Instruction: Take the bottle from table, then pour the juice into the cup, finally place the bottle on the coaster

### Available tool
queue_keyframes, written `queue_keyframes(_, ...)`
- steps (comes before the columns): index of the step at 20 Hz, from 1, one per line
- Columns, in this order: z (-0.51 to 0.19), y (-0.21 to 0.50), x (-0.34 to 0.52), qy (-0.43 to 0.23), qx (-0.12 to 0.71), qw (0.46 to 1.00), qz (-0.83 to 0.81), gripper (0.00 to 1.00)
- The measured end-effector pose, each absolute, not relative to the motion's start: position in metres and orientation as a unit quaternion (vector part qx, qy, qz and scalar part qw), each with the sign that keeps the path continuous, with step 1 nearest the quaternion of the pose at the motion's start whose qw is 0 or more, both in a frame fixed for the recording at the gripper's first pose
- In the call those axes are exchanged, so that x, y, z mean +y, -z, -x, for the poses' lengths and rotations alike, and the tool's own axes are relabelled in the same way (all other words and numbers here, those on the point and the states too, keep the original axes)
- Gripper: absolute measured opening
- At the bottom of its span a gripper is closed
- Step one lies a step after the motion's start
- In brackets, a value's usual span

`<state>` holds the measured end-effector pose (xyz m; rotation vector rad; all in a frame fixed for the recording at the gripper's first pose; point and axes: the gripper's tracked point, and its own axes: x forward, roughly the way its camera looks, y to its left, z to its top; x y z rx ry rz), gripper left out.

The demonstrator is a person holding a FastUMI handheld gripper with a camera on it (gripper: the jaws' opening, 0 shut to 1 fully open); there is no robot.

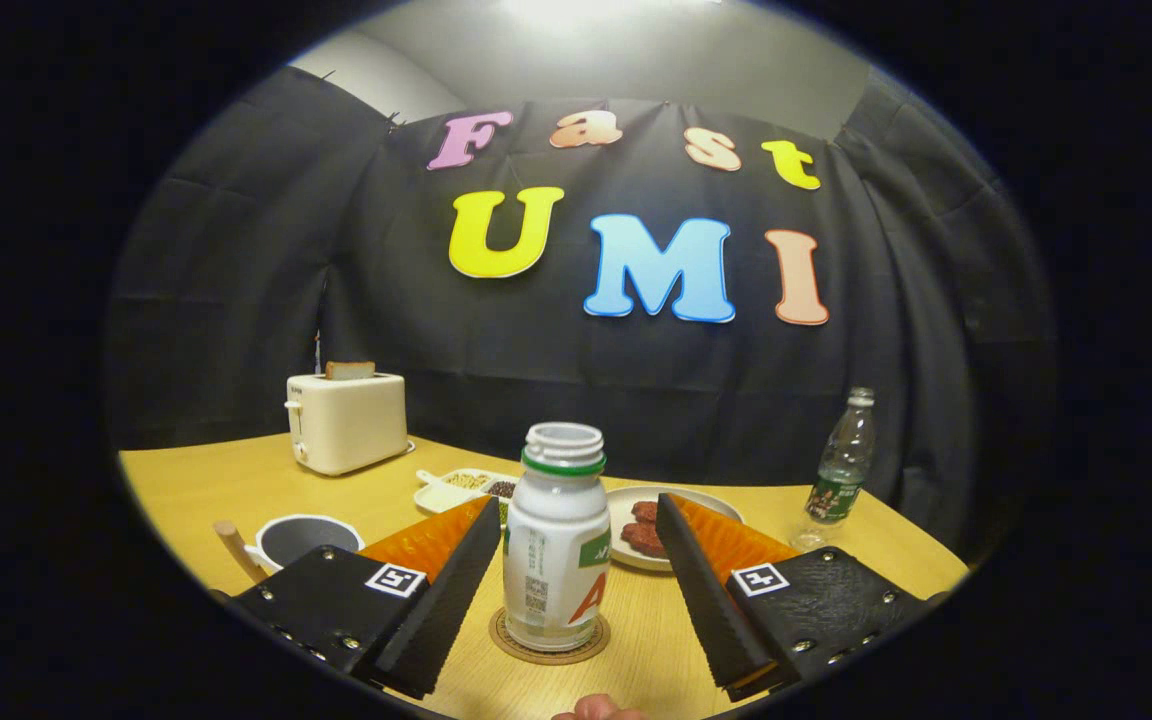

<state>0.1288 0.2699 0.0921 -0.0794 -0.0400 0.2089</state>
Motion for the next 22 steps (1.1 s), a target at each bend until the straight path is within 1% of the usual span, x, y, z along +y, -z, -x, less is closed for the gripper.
queue_keyframes(4, -0.097, -0.173, 0.251, -0.091, -0.045, 0.994, 0.032, 0.95)
queue_keyframes(7, -0.069, -0.235, 0.226, -0.056, -0.083, 0.993, 0.056, 0.95)
queue_keyframes(10, -0.047, -0.257, 0.215, -0.041, -0.097, 0.992, 0.068, 0.95)
queue_keyframes(14, -0.028, -0.231, 0.206, -0.076, -0.084, 0.992, 0.061, 0.95)
queue_keyframes(17, -0.025, -0.173, 0.16, -0.082, -0.081, 0.991, 0.068, 0.95)
queue_keyframes(20, -0.038, -0.099, 0.091, -0.057, -0.063, 0.994, 0.072, 0.95)
queue_keyframes(22, -0.051, -0.066, 0.054, -0.032, -0.048, 0.996, 0.061, 0.96)
